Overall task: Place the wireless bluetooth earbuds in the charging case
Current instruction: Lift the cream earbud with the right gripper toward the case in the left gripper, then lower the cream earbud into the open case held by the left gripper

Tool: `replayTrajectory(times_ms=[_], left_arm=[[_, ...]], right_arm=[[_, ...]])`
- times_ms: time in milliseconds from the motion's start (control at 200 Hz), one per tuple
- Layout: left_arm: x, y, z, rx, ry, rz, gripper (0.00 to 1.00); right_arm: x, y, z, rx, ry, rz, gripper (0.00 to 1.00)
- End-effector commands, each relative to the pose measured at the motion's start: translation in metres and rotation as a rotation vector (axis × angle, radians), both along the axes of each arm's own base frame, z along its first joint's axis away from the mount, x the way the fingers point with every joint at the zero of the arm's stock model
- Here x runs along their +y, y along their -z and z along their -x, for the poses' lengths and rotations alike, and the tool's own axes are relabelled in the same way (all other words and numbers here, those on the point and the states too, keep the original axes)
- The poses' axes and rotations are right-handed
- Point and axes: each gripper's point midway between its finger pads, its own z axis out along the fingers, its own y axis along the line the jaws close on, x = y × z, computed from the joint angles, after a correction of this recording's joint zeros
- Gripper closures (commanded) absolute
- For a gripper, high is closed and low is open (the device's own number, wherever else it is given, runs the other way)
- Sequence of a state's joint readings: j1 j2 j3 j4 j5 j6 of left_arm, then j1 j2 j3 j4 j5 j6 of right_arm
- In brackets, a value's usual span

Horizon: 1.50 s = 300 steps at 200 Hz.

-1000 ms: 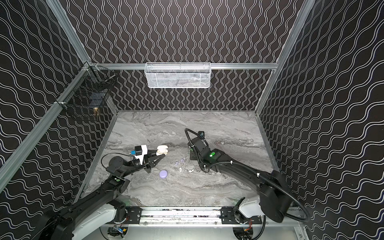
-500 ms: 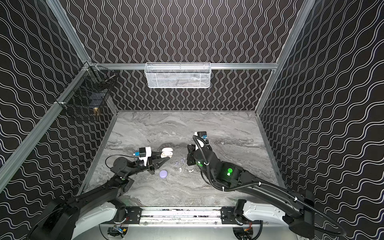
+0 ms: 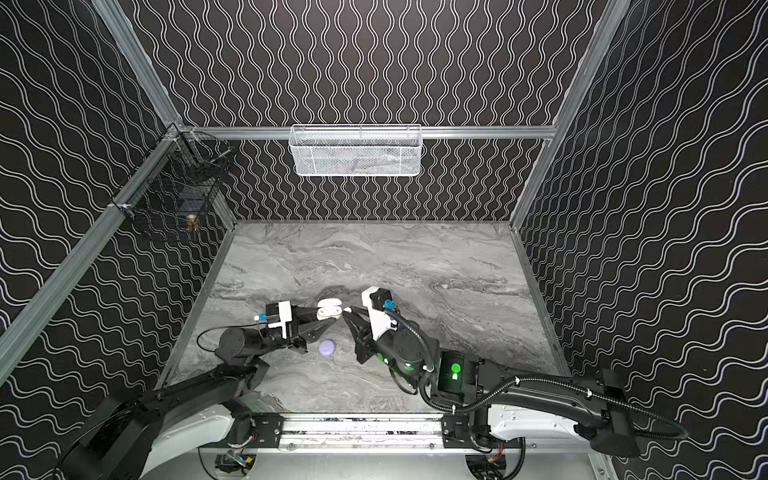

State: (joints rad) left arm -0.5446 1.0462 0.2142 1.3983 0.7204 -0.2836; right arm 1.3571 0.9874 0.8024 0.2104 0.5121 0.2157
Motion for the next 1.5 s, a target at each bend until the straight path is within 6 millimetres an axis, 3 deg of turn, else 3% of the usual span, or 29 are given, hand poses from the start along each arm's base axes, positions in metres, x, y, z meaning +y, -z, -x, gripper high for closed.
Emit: replayTrajectory(times_ms=[0,230,951,1496], left_arm=[[0.004,-0.009,0.006,-0.024,-0.002,0.029,1.00],[0.005,-0.012,0.013,-0.021,0.019,0.046,1.00],[0.007,-0.020,0.028,-0.045,0.059,0.063,1.00],[0.007,-0.023,0.035,-0.060,0.092,0.070,1.00]], right_arm=[[0.005,-0.029,0.014,-0.102,-0.053,-0.084,0.86],[0.012,-0.034,0.026,-0.161,-0.098,-0.117,0.85],[0.015,-0.026,0.002,-0.207,0.063,-0.093,0.85],[0.017,-0.023,0.000,-0.234,0.080,-0.093,0.87]])
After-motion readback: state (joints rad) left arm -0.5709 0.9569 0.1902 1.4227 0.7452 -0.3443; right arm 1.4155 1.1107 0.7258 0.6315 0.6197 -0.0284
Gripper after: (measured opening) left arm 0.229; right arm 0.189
